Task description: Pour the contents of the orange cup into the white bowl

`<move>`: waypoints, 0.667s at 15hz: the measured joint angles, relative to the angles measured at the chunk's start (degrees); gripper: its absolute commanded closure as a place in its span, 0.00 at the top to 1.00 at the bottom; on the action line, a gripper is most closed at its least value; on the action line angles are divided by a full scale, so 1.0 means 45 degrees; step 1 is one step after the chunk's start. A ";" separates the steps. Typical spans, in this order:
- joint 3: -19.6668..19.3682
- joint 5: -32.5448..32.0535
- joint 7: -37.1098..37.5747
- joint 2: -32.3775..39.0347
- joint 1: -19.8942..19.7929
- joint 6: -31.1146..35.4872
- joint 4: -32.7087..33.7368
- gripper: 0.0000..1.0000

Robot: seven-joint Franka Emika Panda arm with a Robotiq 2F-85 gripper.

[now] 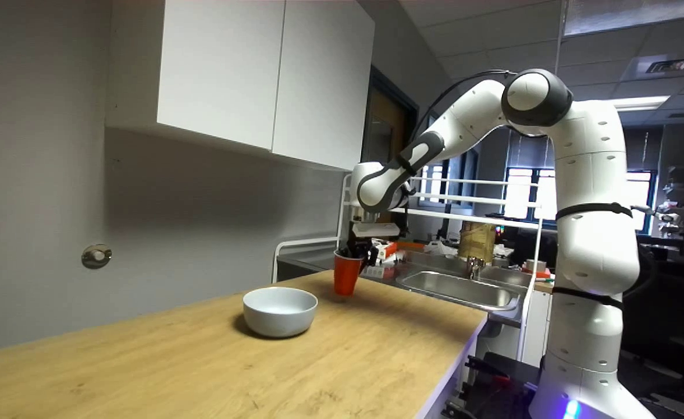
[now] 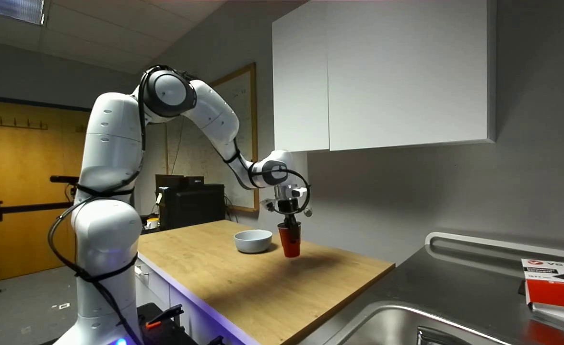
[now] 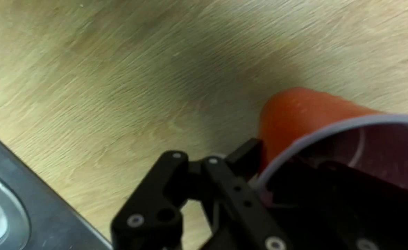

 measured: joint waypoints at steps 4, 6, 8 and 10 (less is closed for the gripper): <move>0.0345 -0.2416 0.1744 -0.1627 0.0589 -0.2262 0.0141 0.02; 0.1026 -0.3608 0.2663 -0.2514 0.0917 -0.3644 0.0348 0.02; 0.1984 -0.4736 0.3582 -0.3264 0.1248 -0.4878 0.0609 0.02; 0.3035 -0.5913 0.4575 -0.3682 0.1574 -0.5965 0.0981 0.02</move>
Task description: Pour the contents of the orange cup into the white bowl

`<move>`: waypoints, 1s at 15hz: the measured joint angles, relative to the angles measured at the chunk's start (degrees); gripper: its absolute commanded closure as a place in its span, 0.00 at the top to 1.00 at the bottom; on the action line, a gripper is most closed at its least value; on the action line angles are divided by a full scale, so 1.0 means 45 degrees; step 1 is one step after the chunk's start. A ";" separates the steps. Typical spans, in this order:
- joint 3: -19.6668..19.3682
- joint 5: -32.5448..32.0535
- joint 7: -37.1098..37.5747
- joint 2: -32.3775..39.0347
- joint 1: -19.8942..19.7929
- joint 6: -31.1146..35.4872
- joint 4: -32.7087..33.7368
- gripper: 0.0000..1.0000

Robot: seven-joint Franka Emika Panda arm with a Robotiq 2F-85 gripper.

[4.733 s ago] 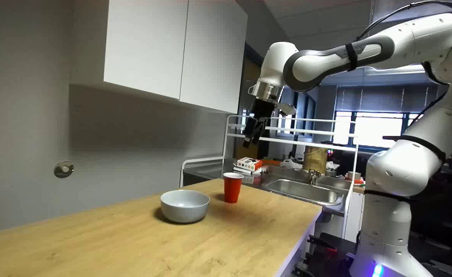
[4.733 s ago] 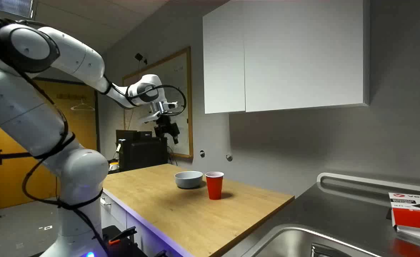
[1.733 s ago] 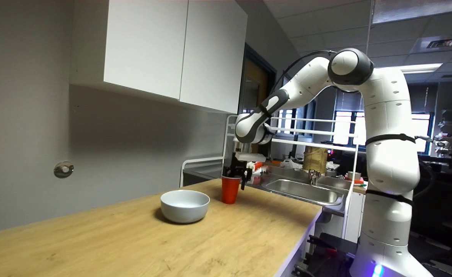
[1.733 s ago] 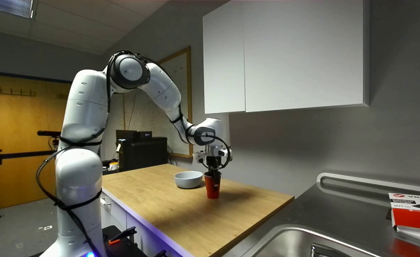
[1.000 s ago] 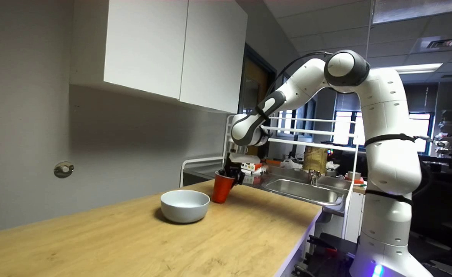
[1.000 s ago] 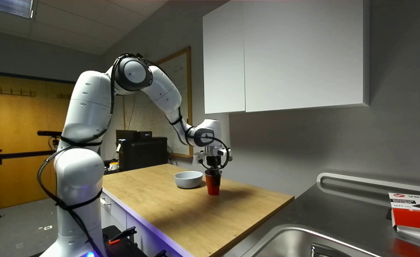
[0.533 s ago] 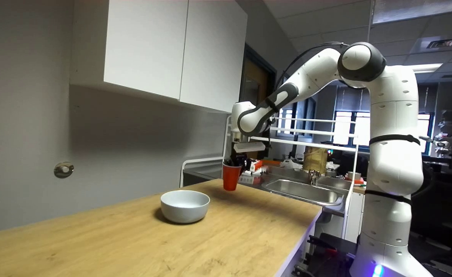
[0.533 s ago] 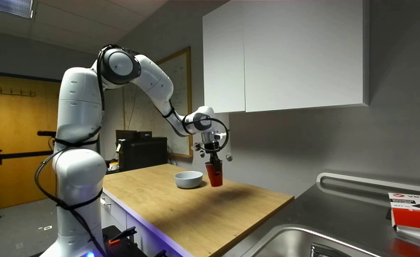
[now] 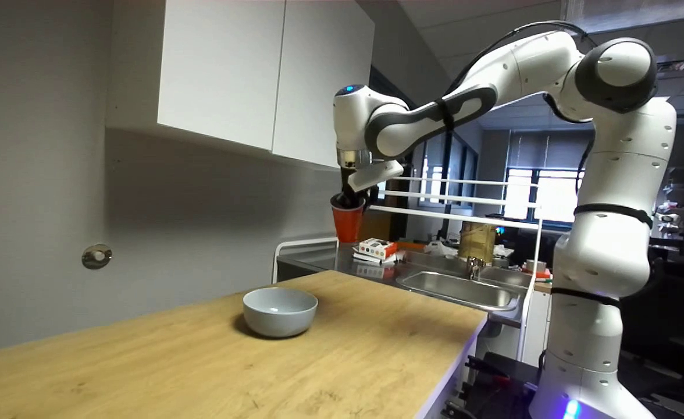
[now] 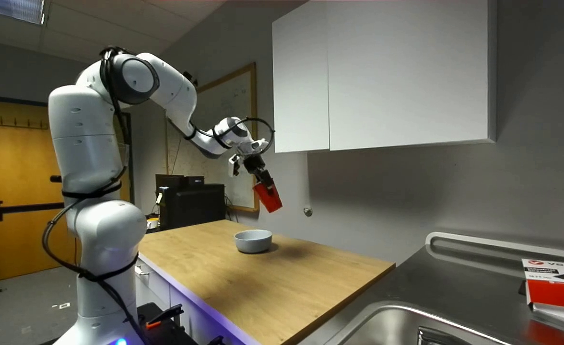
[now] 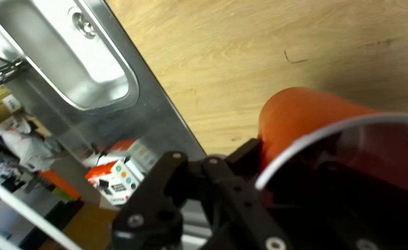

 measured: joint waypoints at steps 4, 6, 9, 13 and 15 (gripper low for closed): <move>0.1647 -0.2457 0.1792 0.0324 0.0631 -0.1785 0.0911 0.02; 0.1979 -0.3560 0.2321 0.1003 0.0904 -0.2383 0.1314 0.02; 0.1956 -0.4340 0.2426 0.2586 0.1040 -0.2737 0.2155 0.02; 0.1688 -0.5154 0.2424 0.4810 0.1287 -0.2996 0.3389 0.02; 0.1494 -0.5907 0.2428 0.5769 0.1616 -0.3353 0.3807 0.02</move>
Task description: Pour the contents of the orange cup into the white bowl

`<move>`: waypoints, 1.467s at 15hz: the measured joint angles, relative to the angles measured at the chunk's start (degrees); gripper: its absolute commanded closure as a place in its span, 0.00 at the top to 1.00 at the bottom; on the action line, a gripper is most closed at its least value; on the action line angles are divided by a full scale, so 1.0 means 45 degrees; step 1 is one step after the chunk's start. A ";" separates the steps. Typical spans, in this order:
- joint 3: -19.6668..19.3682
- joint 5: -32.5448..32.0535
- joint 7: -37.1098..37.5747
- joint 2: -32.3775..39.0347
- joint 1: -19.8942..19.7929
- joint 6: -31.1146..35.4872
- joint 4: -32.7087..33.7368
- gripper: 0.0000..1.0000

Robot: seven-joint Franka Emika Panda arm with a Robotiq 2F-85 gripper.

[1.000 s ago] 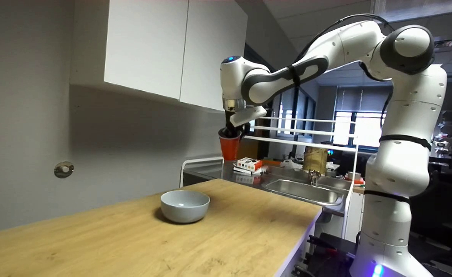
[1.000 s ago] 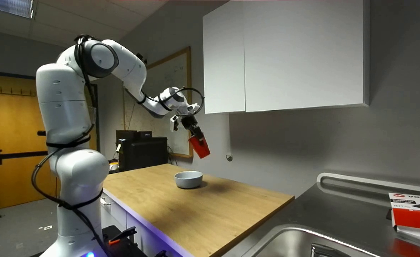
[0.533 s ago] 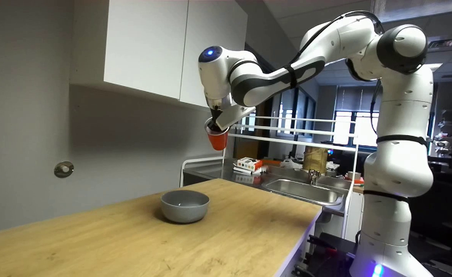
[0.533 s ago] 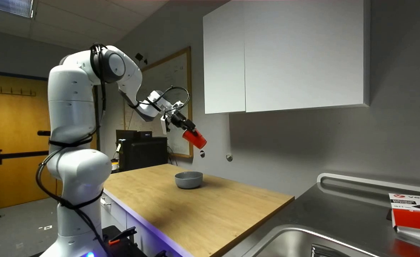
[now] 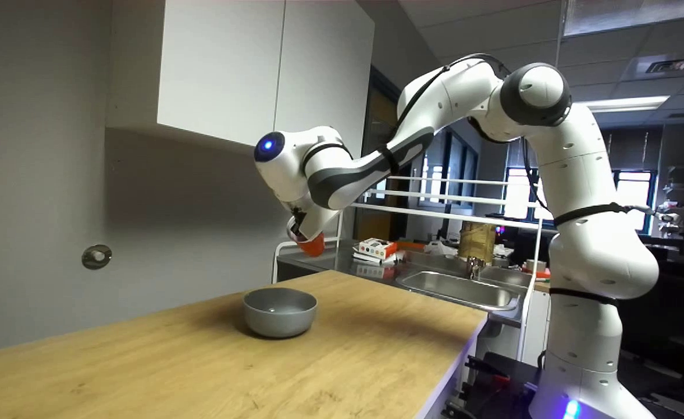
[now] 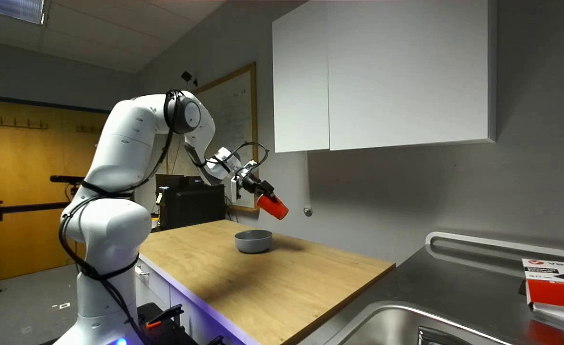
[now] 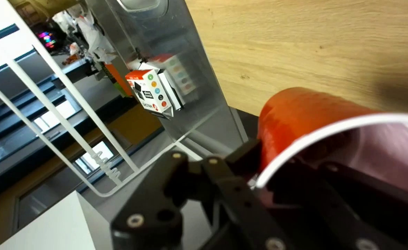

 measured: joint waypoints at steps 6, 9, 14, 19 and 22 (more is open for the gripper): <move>-0.0402 -0.2726 0.0042 0.1857 0.1207 -0.1814 0.0208 0.02; -0.0415 -0.3791 0.0125 0.2458 0.1645 -0.2642 0.0043 0.02; -0.0411 -0.5599 0.0944 0.3409 0.2412 -0.4112 -0.0478 0.02; -0.0403 -0.7562 0.1872 0.4027 0.2938 -0.5824 -0.0999 0.02; -0.0367 -0.8472 0.2233 0.4255 0.2987 -0.6652 -0.1139 0.02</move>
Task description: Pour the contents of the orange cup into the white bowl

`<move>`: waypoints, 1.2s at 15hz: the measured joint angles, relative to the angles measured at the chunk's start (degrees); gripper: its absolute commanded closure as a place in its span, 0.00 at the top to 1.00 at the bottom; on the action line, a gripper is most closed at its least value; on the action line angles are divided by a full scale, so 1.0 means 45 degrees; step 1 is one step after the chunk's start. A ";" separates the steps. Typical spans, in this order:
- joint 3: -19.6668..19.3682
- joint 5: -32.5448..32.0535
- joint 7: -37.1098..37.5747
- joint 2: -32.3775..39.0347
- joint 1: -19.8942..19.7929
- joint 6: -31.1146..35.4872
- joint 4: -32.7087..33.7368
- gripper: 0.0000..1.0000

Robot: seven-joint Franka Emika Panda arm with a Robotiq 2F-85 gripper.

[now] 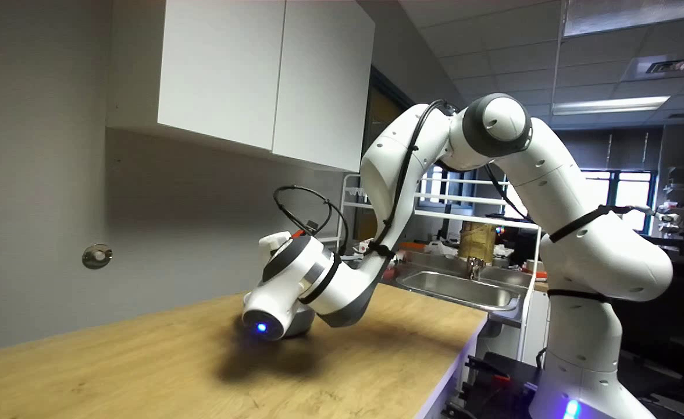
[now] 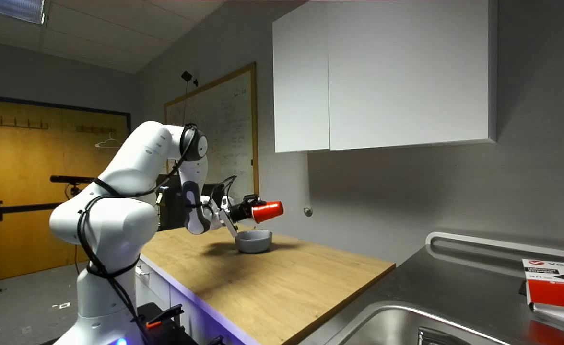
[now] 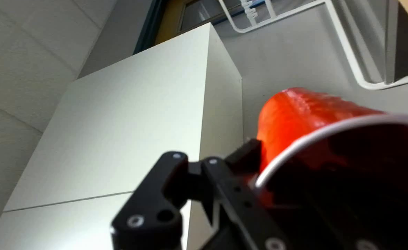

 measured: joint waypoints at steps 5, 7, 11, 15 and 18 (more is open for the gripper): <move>0.0039 -0.0985 0.0535 0.0289 -0.0004 -0.1154 -0.0070 0.02; 0.0056 -0.1218 0.0685 0.0386 -0.0004 -0.1532 -0.0071 0.02; 0.0067 -0.1659 0.0867 0.0530 -0.0005 -0.2113 -0.0076 0.02; 0.0067 -0.2171 0.0892 0.0665 -0.0007 -0.2563 -0.0080 0.02; 0.0067 -0.2574 0.0904 0.0743 -0.0011 -0.2847 -0.0093 0.02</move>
